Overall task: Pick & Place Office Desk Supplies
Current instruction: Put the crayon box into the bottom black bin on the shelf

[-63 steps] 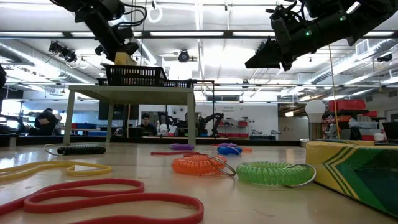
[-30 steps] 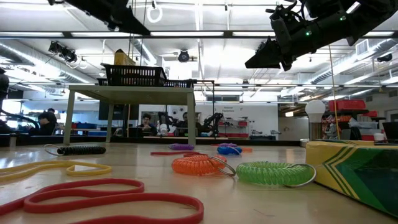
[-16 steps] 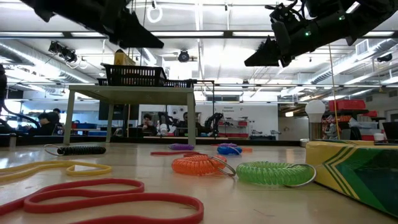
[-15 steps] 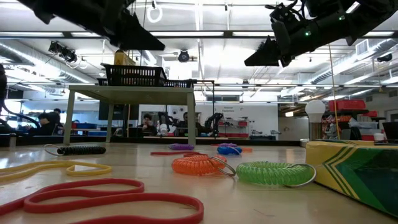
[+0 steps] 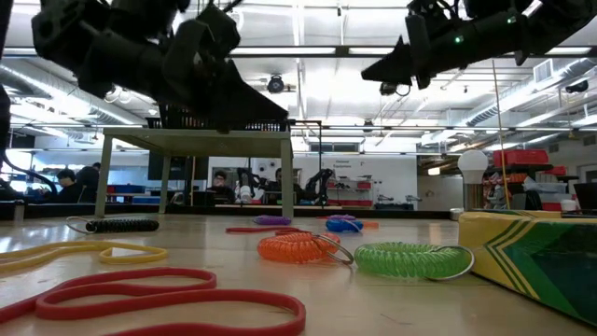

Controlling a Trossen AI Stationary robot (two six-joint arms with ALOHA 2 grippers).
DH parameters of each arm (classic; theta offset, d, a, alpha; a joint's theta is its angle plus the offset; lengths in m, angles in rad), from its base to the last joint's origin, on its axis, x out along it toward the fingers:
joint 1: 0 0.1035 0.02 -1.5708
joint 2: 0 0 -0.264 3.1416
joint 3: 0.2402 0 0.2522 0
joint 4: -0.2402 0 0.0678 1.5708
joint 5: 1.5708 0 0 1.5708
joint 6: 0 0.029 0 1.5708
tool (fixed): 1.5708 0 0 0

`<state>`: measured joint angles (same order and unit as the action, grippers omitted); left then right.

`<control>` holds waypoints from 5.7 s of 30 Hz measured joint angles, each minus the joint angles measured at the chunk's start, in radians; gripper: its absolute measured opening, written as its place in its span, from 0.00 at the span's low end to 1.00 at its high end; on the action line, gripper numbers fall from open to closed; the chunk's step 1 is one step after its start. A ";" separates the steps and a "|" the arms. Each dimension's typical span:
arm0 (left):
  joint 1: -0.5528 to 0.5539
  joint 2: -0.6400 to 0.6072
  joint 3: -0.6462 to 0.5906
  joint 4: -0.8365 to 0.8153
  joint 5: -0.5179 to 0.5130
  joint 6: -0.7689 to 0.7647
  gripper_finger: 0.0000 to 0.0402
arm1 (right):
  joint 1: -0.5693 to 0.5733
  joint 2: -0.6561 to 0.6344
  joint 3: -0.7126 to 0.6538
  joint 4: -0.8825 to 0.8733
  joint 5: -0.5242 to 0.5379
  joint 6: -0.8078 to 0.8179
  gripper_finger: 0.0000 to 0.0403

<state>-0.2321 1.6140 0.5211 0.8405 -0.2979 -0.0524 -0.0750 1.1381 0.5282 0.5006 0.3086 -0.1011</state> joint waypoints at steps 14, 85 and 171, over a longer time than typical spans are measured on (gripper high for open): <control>0.003 0.252 0.070 0.186 0.014 -0.047 0.02 | 0.070 0.022 0.000 -0.016 -0.376 0.446 0.09; 0.022 0.334 0.070 0.382 0.040 -0.002 0.02 | -0.318 0.125 0.068 -0.990 -0.297 0.658 0.40; 0.193 0.288 0.041 0.321 0.223 -0.430 0.29 | 0.607 0.622 0.201 -0.096 0.568 -0.633 0.08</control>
<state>-0.0391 1.9018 0.5621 1.1617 -0.0747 -0.4825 0.5316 1.7599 0.7296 0.4046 0.8770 -0.7343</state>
